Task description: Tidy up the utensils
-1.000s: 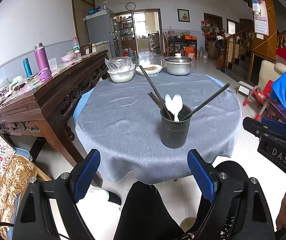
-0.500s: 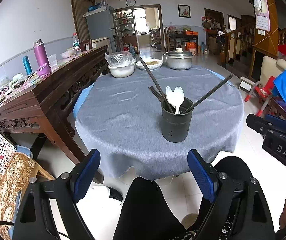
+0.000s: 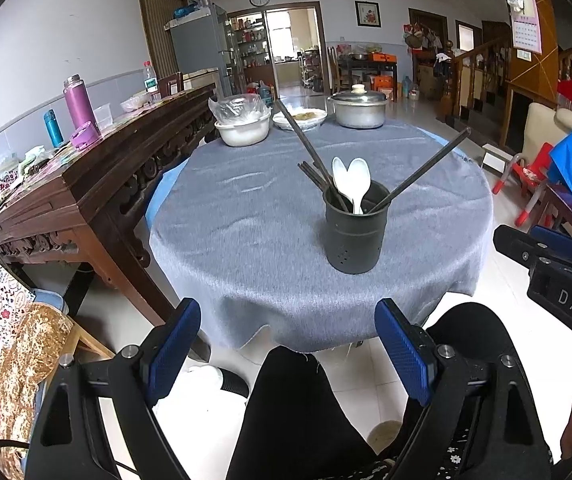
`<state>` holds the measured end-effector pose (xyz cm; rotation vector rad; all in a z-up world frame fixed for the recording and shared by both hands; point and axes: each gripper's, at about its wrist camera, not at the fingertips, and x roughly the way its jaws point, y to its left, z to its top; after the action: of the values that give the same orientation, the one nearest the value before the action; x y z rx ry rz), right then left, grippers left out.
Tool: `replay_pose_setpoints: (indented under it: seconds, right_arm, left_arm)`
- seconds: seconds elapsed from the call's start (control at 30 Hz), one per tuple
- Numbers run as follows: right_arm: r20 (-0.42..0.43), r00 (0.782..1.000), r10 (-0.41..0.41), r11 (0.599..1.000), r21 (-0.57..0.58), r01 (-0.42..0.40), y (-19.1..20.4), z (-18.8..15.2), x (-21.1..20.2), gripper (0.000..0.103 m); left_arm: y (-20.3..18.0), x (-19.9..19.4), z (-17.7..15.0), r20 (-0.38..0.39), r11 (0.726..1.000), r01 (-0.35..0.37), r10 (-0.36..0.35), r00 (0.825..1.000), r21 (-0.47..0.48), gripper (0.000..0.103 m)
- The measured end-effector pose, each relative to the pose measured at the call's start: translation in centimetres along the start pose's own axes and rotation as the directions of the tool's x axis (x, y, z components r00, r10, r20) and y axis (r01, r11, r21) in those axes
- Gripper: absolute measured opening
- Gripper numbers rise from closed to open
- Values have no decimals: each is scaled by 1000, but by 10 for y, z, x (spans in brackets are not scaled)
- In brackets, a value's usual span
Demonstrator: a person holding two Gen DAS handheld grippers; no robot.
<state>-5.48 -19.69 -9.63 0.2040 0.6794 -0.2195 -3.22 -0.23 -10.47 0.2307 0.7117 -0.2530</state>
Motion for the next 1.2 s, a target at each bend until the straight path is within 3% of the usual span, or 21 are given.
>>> replay_pose_setpoints:
  seconds: [0.23, 0.53, 0.87, 1.1, 1.2]
  right_arm:
    - [-52, 998, 17, 1000, 18, -16, -11, -12, 24, 54]
    - [-156, 987, 37, 999, 36, -32, -22, -27, 63, 54]
    - [-302, 952, 52, 997, 77, -30, -36, -38, 128, 54]
    - [-304, 952, 33, 994, 113, 2, -73, -12, 169, 54]
    - [-282, 957, 69, 991, 131, -33, -89, 16, 190, 54]
  left_arm:
    - [-1, 28, -6, -62, 1000, -10, 9, 998, -9, 89]
    - [14, 77, -16, -181, 996, -26, 9, 983, -87, 89]
    - [36, 131, -23, -291, 991, -68, 31, 956, -119, 89]
    - [76, 158, 4, -256, 972, -158, 111, 960, -174, 89]
    - [93, 169, 20, -227, 965, -192, 149, 962, -177, 89]
